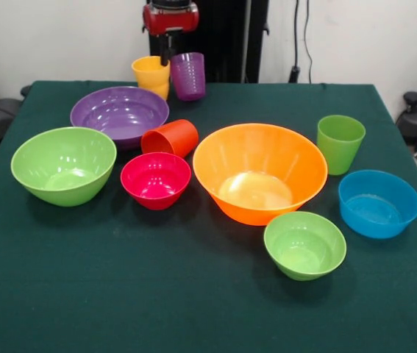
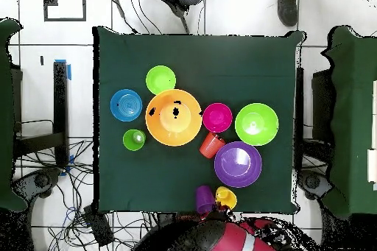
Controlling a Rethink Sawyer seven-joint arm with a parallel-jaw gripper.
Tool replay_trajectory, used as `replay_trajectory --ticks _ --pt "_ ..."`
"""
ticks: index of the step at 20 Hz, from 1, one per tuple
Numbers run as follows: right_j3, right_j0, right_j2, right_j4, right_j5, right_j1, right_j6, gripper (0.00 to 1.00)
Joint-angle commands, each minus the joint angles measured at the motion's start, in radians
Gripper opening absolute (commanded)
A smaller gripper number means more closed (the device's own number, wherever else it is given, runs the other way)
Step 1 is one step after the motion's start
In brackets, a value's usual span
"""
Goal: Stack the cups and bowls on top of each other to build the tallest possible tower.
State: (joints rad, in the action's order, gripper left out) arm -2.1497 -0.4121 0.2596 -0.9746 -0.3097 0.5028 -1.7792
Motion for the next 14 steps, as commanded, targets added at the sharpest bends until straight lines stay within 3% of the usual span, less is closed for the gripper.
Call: replay_trajectory --ticks 1,3,7,12,14 --pt "0.030 -0.084 -0.140 -0.116 0.051 0.117 -0.093 0.00" --pt "-0.043 -0.148 -0.217 -0.161 0.119 0.214 -0.108 0.00" --pt "-0.156 -0.229 -0.294 -0.188 0.164 0.341 -0.113 0.00" --pt "-0.262 -0.325 -0.393 -0.179 0.191 0.462 -0.099 0.00" --pt "-0.308 -0.390 -0.478 -0.151 0.225 0.521 -0.082 0.00"
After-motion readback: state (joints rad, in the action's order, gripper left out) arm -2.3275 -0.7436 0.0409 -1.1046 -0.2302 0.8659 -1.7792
